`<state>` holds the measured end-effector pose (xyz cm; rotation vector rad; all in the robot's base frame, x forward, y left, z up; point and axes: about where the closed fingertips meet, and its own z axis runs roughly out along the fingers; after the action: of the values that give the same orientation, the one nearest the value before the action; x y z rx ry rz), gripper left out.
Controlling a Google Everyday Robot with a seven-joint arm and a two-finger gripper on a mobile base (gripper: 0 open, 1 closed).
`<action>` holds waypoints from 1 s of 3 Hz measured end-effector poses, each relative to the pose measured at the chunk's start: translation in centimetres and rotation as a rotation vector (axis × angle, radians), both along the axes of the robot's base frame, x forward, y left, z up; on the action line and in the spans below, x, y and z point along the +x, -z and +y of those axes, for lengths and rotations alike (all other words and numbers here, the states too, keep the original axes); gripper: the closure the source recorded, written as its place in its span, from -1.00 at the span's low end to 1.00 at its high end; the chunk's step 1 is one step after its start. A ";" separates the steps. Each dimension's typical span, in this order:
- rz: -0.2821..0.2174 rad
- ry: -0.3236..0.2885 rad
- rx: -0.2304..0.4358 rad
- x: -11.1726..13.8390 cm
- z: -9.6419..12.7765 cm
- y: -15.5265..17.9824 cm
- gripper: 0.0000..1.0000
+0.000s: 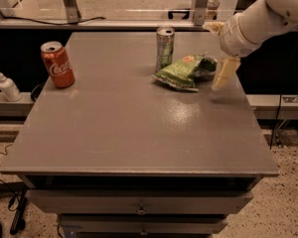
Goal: Move green jalapeno chip bag near redbull can
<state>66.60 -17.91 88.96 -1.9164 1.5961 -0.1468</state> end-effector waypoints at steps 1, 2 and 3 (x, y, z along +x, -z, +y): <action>0.001 0.034 0.026 -2.1 -1.8 -3.0 -1.00; 0.003 0.076 0.108 -4.3 -4.6 -6.5 -1.00; -0.012 0.092 0.207 -6.0 -6.6 -9.7 -1.00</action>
Offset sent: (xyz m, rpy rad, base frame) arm -0.0712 -0.0843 0.1166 0.2296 -0.0053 -0.1369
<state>60.61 -24.54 98.68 -1.6830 1.6245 -0.0299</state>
